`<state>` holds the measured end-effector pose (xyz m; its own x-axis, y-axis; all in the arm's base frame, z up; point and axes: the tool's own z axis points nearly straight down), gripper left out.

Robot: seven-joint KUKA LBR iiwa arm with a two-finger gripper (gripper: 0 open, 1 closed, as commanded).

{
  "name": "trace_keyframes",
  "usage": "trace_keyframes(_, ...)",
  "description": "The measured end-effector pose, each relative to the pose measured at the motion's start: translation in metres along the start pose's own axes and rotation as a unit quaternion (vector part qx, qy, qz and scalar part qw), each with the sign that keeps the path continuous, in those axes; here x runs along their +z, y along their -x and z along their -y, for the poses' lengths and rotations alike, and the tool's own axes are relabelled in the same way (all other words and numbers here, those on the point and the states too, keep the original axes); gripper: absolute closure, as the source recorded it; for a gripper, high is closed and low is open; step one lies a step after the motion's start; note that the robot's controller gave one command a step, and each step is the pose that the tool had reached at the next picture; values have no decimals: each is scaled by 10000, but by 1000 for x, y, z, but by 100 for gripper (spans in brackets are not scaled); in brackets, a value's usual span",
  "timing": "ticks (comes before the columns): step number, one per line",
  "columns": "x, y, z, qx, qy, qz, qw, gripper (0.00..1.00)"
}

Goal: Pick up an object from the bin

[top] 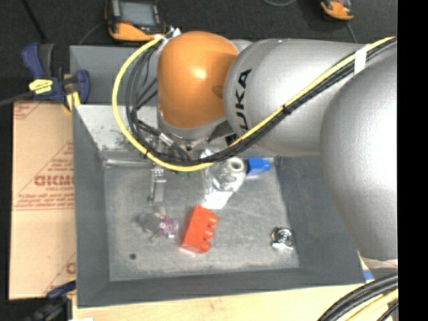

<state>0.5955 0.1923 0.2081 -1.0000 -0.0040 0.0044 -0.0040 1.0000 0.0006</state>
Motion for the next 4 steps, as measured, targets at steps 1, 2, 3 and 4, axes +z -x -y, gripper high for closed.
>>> trace_keyframes(1, 133, -33, 58, -371, -20, -9, 9993, 0)
trace_keyframes(2, 128, -31, 56, -356, 4, 34, 9994, 100)
trace_keyframes(3, 9, -67, 47, -560, 3, 76, 9984, 100)
trace_keyframes(4, -97, -32, 39, -750, 2, 97, 9971, 100)
